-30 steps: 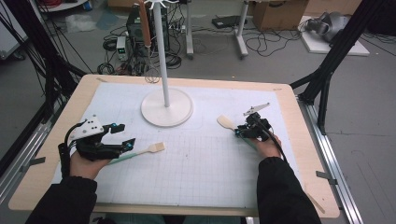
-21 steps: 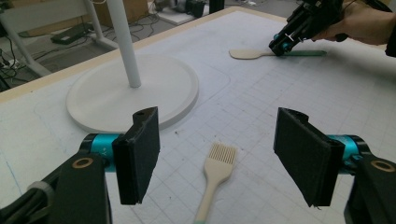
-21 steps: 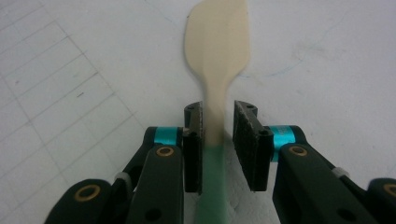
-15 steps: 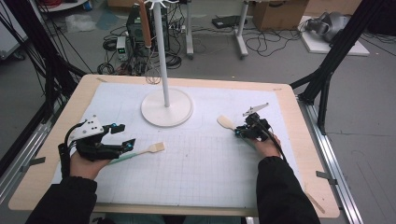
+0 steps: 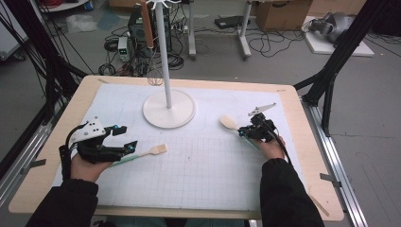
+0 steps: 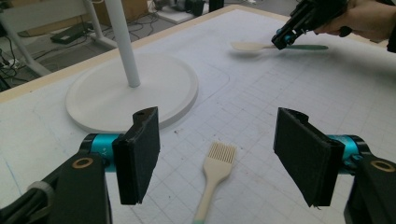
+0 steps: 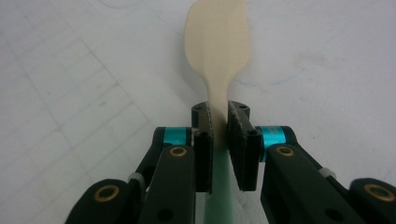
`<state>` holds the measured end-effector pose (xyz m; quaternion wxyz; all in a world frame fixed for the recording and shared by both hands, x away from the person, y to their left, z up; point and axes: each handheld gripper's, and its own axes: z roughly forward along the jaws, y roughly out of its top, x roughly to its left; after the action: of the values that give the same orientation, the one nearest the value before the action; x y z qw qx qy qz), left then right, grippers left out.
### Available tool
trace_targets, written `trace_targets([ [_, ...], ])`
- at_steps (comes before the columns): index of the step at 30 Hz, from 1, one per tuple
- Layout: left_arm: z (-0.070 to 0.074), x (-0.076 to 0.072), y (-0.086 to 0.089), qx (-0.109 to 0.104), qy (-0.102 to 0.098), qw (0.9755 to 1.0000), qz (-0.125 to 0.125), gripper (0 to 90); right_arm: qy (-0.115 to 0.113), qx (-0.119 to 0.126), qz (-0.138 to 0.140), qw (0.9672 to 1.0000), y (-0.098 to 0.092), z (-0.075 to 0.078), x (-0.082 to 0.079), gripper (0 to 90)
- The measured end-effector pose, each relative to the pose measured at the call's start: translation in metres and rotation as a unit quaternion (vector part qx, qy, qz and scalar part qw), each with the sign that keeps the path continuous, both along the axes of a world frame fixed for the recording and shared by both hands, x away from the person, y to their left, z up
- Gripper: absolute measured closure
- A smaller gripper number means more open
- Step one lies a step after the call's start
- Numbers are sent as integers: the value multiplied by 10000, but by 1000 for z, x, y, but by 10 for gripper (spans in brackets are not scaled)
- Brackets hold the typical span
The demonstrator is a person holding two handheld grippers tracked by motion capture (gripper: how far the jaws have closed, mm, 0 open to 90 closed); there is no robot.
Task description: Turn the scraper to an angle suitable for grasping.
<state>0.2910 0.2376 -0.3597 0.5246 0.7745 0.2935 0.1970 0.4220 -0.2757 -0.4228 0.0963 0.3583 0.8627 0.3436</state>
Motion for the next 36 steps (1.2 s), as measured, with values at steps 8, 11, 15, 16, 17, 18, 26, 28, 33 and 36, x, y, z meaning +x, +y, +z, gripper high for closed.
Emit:
trace_targets([
  [8,2,0,-1,-4,0,10000,-45,322,-41,52,333,9994,5,12,-8,808],
  [11,4,1,-3,-5,13,10000,-72,322,-95,204,505,9985,7,19,-13,808],
  [15,7,1,-7,53,44,9998,-181,322,-127,378,725,9966,14,30,-21,807],
  [16,7,2,-9,34,51,9998,-196,322,-131,385,775,9962,16,32,-22,807],
  [17,7,2,-10,61,47,9997,-215,322,-160,398,817,9957,18,34,-24,807],
  [18,8,2,-11,66,51,9997,-243,322,-154,418,867,9952,21,36,-26,807],
  [26,14,4,-20,178,106,9988,-439,331,-152,552,1423,9882,42,45,-40,808],
  [28,15,4,-21,181,110,9986,-477,332,-181,584,1529,9864,47,49,-43,808],
  [33,20,4,-28,223,92,9978,-618,334,-268,709,1816,9804,62,60,-52,807],
  [36,22,5,-33,271,111,9969,-724,334,-275,793,1985,9765,70,67,-57,807],
])
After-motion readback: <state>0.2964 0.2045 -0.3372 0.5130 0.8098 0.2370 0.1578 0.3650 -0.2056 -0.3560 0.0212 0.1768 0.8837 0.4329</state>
